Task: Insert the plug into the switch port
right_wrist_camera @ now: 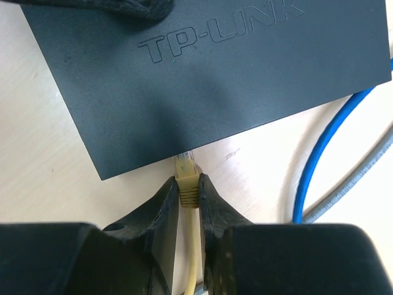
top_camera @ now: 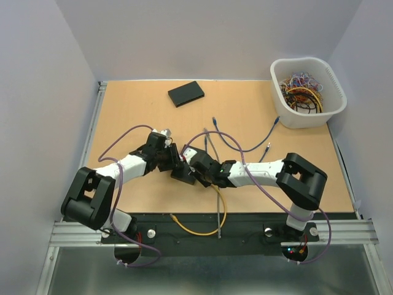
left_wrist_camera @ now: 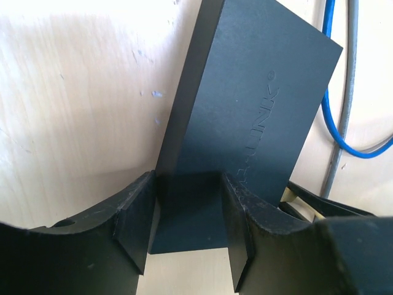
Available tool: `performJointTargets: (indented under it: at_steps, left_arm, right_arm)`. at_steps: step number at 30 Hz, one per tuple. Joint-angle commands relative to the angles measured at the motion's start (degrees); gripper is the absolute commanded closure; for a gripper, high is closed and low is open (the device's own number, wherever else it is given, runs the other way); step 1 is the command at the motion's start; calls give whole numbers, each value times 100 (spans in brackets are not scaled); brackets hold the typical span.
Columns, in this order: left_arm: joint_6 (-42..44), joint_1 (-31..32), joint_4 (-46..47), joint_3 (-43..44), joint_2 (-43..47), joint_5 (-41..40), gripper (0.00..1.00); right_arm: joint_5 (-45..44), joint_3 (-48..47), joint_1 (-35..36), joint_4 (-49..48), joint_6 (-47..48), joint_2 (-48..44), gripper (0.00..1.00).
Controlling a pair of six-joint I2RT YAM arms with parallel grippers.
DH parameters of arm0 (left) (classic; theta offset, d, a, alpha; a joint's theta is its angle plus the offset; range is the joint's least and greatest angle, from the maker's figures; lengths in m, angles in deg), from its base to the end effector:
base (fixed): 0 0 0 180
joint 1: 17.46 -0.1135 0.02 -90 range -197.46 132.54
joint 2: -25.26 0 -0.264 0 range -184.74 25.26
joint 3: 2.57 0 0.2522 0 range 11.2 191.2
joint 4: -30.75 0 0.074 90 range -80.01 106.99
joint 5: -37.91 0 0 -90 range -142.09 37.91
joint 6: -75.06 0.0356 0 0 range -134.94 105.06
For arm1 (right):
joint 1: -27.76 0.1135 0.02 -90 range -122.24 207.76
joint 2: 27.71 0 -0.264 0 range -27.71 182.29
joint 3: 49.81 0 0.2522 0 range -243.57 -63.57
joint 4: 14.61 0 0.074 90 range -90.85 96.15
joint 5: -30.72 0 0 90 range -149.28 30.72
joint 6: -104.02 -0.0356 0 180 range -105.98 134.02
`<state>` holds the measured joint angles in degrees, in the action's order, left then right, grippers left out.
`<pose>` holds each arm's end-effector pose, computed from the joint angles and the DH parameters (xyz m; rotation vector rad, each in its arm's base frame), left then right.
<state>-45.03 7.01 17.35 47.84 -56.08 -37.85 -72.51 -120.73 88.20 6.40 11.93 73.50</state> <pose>0.2459 -0.1215 0.1690 0.0086 2.4432 -0.7418 0.1832 0.3065 0.1605 -1.1036 2.1808 0.2030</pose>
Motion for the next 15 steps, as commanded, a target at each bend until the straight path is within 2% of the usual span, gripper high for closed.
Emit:
performJointTargets:
  at_steps: [1, 9, 15]
  left_arm:
    - [-340, 365, -326, -175, 320, 334, 45]
    - [-604, 735, -229, -474, 619, 0, 45]
    - [-683, 910, -168, -553, 637, -141, 45]
  right_arm:
    - [391, 47, -24, -1217, 94, -347, 100]
    - [550, 57, -24, -1225, 156, -506, 100]
    - [945, -311, -24, -1217, 455, -322, 100]
